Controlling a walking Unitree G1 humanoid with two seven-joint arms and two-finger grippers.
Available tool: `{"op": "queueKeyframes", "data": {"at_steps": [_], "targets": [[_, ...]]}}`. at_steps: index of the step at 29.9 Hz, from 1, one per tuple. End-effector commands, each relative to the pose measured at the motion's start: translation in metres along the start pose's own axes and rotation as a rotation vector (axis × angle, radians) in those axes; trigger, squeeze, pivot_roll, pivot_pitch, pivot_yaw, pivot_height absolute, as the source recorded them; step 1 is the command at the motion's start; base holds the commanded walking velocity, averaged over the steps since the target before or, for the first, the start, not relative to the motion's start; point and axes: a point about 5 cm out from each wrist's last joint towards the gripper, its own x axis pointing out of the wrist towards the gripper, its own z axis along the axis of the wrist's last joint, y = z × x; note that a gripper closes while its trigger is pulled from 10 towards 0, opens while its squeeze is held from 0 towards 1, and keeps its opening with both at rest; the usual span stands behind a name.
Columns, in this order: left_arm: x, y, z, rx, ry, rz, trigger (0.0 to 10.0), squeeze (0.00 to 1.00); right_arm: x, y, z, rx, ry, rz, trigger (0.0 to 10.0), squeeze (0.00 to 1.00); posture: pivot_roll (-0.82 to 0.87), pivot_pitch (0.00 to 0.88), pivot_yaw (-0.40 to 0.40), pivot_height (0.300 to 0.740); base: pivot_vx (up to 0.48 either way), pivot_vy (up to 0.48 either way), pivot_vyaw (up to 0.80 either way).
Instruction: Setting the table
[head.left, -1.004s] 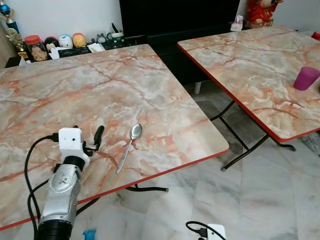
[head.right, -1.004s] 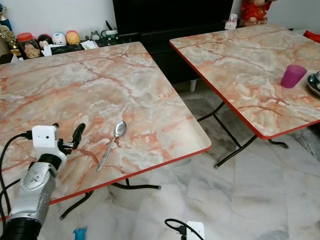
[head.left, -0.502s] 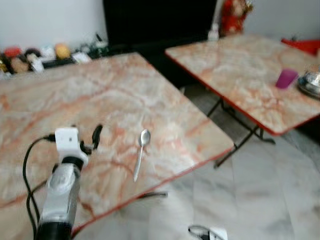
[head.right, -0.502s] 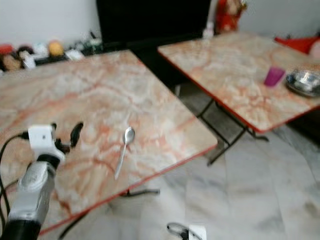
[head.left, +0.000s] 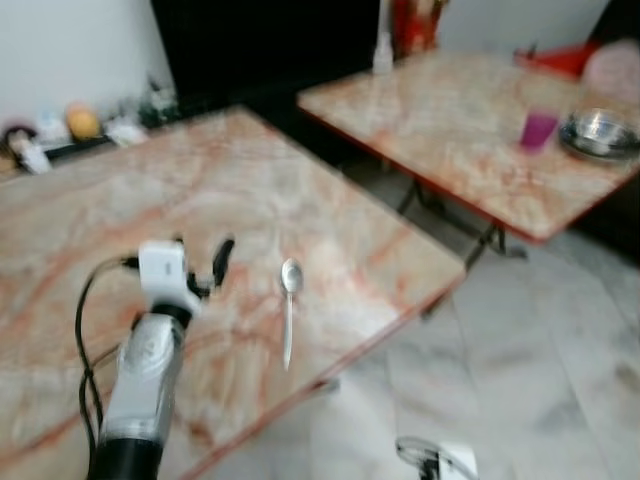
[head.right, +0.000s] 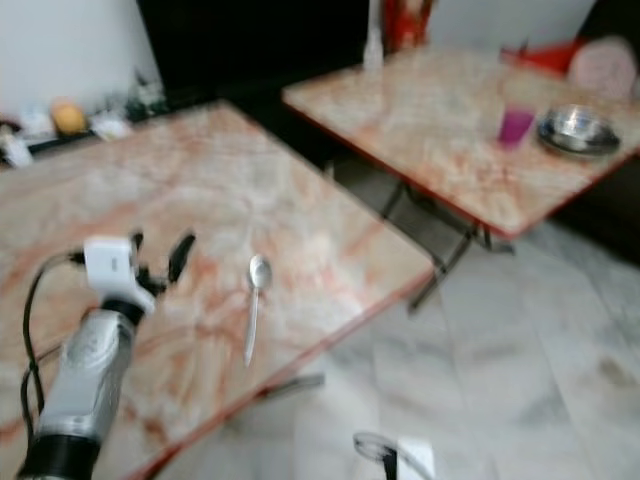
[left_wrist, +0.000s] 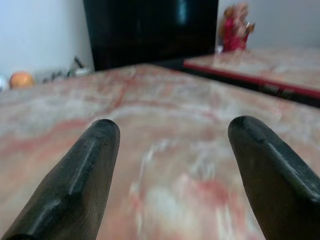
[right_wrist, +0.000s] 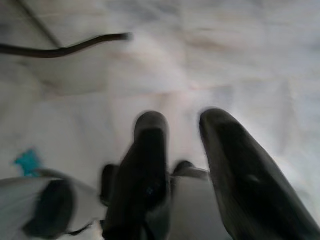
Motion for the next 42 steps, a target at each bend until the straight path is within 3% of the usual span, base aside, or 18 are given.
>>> {"op": "queueKeyframes", "data": {"at_steps": [1, 10, 21, 32, 35, 42], "targets": [[0.002, -0.01, 0.001, -0.007, 0.001, -0.032, 10.0, 0.0, 0.003, -0.006, 0.009, -0.004, -0.016, -0.022, 10.0, 0.0, 0.14, 0.0, 0.016, 0.74, 0.0, 0.0, 0.0], [0.001, -0.012, 0.002, -0.006, -0.003, -0.041, 10.0, 0.0, 0.008, 0.006, 0.02, -0.007, -0.015, -0.009, 10.0, 0.0, 0.14, 0.0, 0.016, 0.74, 0.0, -0.189, 0.0], [0.002, -0.016, 0.0, -0.014, 0.02, -0.069, 10.0, 0.0, 0.005, -0.006, 0.014, -0.006, -0.017, -0.019, 10.0, 0.0, 0.14, 0.0, 0.015, 0.74, 0.0, -0.151, 0.0], [0.005, -0.021, -0.014, 0.036, 0.133, -0.115, 10.0, 0.0, 0.01, -0.012, 0.021, -0.008, 0.013, -0.021, 10.0, 0.0, 0.14, 0.0, 0.013, 0.74, 0.0, 0.0, 0.0], [0.006, -0.023, -0.018, 0.048, 0.171, -0.148, 10.0, 0.0, 0.013, 0.001, 0.034, -0.014, -0.023, -0.01, 10.0, 0.0, 0.14, 0.0, 0.014, 0.74, 0.0, 0.0, 0.0], [0.01, -0.028, -0.02, 0.102, 0.241, -0.163, 10.0, 0.0, 0.016, 0.013, 0.043, -0.02, -0.025, 0.001, 10.0, 0.0, 0.14, 0.0, 0.013, 0.74, 0.0, 0.0, 0.0]]}}
